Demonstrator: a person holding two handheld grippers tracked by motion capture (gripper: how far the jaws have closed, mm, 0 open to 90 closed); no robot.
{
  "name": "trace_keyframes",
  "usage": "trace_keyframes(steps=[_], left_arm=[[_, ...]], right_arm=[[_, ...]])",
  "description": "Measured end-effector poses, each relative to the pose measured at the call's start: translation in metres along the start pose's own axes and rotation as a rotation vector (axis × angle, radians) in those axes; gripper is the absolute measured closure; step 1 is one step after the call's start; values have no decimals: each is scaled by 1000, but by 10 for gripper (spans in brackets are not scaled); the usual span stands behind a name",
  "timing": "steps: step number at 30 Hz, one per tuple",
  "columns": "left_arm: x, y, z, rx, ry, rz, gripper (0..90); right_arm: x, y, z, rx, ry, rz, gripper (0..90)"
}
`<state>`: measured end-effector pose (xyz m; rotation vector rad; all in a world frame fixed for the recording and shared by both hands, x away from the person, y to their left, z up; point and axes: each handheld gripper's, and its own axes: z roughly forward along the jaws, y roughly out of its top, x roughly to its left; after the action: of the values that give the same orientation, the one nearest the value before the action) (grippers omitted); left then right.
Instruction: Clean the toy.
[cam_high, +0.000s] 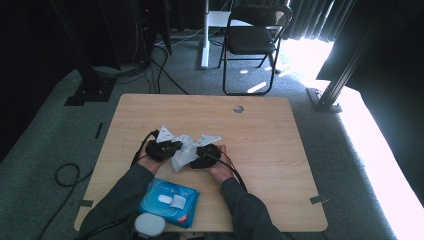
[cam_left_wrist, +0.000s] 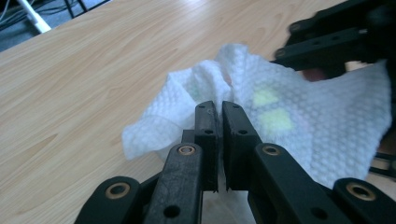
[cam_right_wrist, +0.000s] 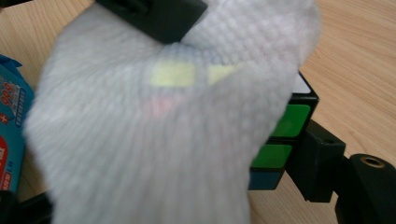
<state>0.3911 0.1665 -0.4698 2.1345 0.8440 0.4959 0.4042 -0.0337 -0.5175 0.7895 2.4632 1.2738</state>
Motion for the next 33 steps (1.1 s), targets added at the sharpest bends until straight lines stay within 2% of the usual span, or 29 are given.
trace_keyframes(steps=[5,7,11,16,22,29,30,33], left_arm=[[13,-6,1,35,48,-34,857],[17,-9,2,49,55,-47,857],[22,-14,4,76,73,-49,857],[31,-17,2,80,90,-83,856],[38,-21,1,91,116,-102,856],[49,-23,-4,100,168,-140,857],[52,-23,-6,99,185,-152,857],[53,-21,-8,112,211,-142,857]], right_arm=[[0,1,-1,-15,6,-1,339],[0,1,-3,-28,9,5,339],[-1,2,-6,-38,7,4,339],[-2,0,-4,-29,3,2,339],[-1,-4,0,-20,3,7,339],[1,-2,-2,-27,6,-4,339],[0,-2,-2,-29,6,-4,338],[-1,-2,-4,-34,6,-1,339]])
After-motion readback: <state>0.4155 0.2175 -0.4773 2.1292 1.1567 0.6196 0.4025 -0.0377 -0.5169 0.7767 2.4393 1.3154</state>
